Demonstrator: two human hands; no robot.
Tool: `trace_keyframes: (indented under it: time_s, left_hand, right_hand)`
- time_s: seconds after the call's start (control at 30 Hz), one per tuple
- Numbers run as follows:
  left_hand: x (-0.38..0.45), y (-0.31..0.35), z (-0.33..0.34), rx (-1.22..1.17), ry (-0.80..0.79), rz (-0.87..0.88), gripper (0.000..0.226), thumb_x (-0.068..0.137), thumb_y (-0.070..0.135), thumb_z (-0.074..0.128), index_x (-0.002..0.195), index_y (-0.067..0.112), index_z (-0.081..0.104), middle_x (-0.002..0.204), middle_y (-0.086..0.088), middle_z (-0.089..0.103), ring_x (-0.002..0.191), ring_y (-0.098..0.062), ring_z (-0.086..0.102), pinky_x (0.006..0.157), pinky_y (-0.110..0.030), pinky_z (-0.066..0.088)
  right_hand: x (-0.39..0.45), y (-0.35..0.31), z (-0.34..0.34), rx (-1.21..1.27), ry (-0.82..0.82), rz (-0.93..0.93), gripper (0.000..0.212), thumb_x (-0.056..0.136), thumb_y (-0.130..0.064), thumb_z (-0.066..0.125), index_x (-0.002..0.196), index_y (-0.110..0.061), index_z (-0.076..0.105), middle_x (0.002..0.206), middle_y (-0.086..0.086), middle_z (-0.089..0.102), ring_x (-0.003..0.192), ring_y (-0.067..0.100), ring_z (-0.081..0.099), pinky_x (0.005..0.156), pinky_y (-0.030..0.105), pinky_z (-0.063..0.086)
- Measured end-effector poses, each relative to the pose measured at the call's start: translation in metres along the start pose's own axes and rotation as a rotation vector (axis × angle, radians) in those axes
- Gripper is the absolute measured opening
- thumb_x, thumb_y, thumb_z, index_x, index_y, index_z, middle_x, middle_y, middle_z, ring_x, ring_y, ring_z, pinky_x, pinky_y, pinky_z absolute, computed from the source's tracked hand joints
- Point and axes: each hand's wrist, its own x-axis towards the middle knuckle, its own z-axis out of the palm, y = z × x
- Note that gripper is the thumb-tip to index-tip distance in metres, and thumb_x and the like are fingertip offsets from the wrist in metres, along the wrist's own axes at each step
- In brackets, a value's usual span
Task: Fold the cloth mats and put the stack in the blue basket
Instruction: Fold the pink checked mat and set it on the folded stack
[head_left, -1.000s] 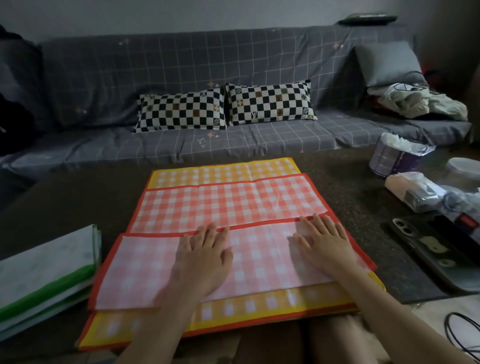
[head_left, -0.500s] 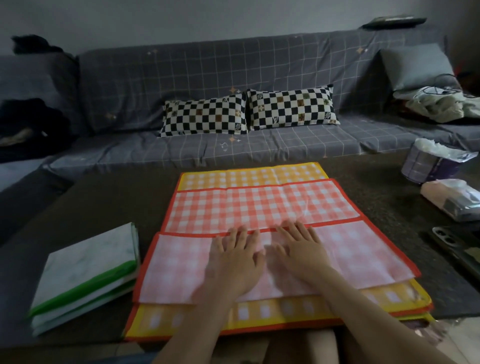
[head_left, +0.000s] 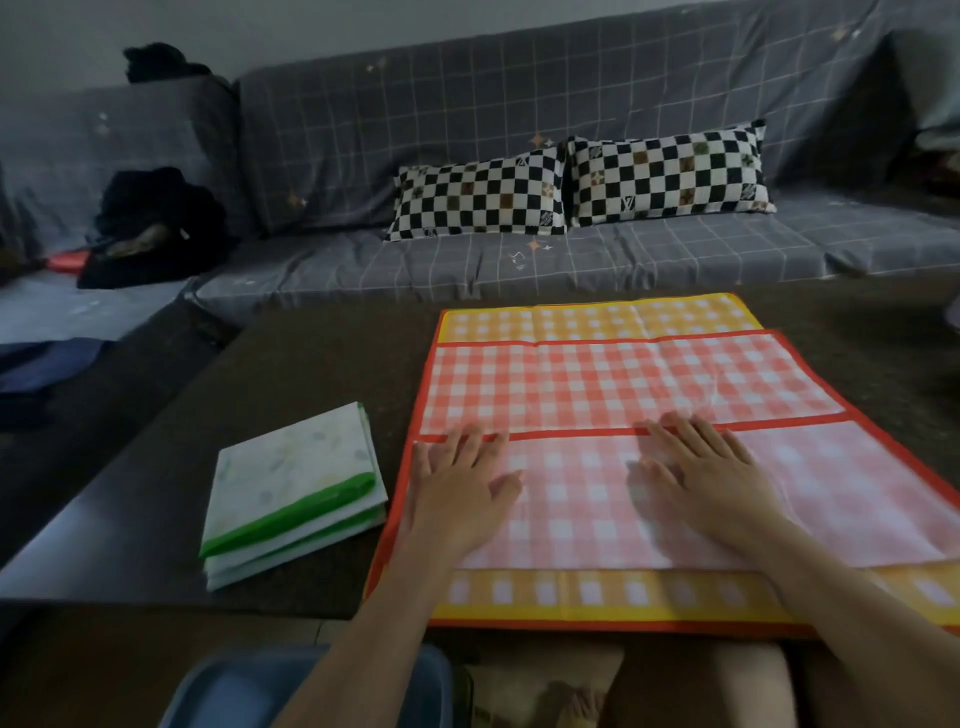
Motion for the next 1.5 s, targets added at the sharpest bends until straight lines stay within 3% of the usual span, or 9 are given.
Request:
trace_keyframes:
  time_s: [0.23,0.33,0.47,0.57,0.73,0.87,1.03,1.3,1.5]
  left_hand:
    - [-0.003,0.008,-0.006,-0.005,-0.005,-0.016,0.061,0.096,0.060,0.014,0.150,0.038,-0.005,0.161,0.005,-0.007,0.146,-0.020,-0.014,0.115,-0.058,-0.008]
    - [-0.001,0.021,-0.013,-0.088,0.042,-0.021,0.058,0.098,0.055,0.021,0.151,0.034,0.014,0.161,0.005,0.005,0.148,-0.018,-0.002,0.114,-0.056,-0.010]
    - [0.016,0.040,-0.035,-0.204,0.144,0.015,0.045,0.100,0.043,0.032,0.141,0.029,0.041,0.152,0.007,0.034,0.143,-0.013,0.024,0.118,-0.050,0.002]
    - [0.039,0.057,-0.047,-0.259,0.180,0.048,0.039,0.100,0.034,0.036,0.135,0.024,0.050,0.142,0.008,0.048,0.133,-0.012,0.040,0.118,-0.051,0.006]
    - [0.096,0.080,-0.051,-0.278,0.192,0.100,0.038,0.100,0.028,0.036,0.133,0.021,0.051,0.141,0.004,0.049,0.132,-0.015,0.041,0.116,-0.048,0.007]
    - [0.145,0.086,-0.041,-0.238,0.181,0.125,0.042,0.101,0.029,0.032,0.141,0.021,0.042,0.152,0.001,0.033,0.142,-0.015,0.025,0.116,-0.047,0.013]
    - [0.194,0.081,-0.022,-0.168,0.168,0.063,0.051,0.102,0.038,0.027,0.150,0.024,0.021,0.160,-0.002,0.013,0.148,-0.020,0.004,0.116,-0.052,-0.003]
    - [0.212,0.076,-0.009,-0.159,0.332,0.029,0.044,0.100,0.038,0.031,0.140,0.020,0.040,0.140,-0.006,0.039,0.135,-0.025,0.030,0.119,-0.050,0.004]
    - [0.204,0.071,-0.030,-0.261,0.536,0.134,0.024,0.099,0.026,0.042,0.105,0.014,0.061,0.109,-0.004,0.050,0.111,-0.025,0.043,0.107,-0.039,0.024]
  right_hand:
    - [-0.001,-0.003,-0.005,0.022,-0.030,0.014,0.058,0.096,-0.054,0.009,0.149,-0.035,-0.002,0.159,-0.005,-0.005,0.146,0.018,-0.008,0.120,0.039,-0.002]
    - [0.002,-0.002,-0.013,0.028,-0.030,-0.002,0.057,0.097,-0.053,0.018,0.149,-0.033,0.007,0.159,-0.004,0.004,0.147,0.020,0.000,0.118,0.038,0.004]
    - [0.012,0.006,-0.028,0.095,0.035,-0.001,0.052,0.098,-0.050,0.021,0.146,-0.031,0.023,0.157,-0.002,0.020,0.145,0.019,0.015,0.116,0.037,0.015]
    - [0.028,0.017,-0.038,0.133,0.074,0.024,0.047,0.100,-0.042,0.024,0.145,-0.029,0.028,0.154,-0.001,0.027,0.143,0.019,0.020,0.115,0.036,0.017]
    - [0.070,0.033,-0.049,0.115,0.100,-0.003,0.048,0.100,-0.040,0.027,0.145,-0.026,0.029,0.153,0.000,0.029,0.143,0.019,0.023,0.115,0.036,0.017]
    - [0.115,0.045,-0.045,0.110,0.104,-0.025,0.048,0.100,-0.041,0.027,0.145,-0.025,0.029,0.154,0.000,0.028,0.143,0.019,0.022,0.114,0.036,0.016]
    - [0.161,0.058,-0.033,0.122,0.102,-0.024,0.051,0.099,-0.044,0.027,0.147,-0.027,0.025,0.156,-0.002,0.022,0.144,0.018,0.016,0.117,0.039,0.010]
    - [0.185,0.061,-0.018,0.143,0.242,-0.001,0.036,0.096,-0.035,0.039,0.129,-0.023,0.046,0.132,0.002,0.045,0.127,0.025,0.032,0.108,0.039,0.017]
    - [0.181,0.062,-0.030,0.283,0.467,0.013,0.020,0.096,-0.028,0.045,0.099,-0.017,0.062,0.105,0.000,0.059,0.109,0.023,0.042,0.097,0.032,0.016]
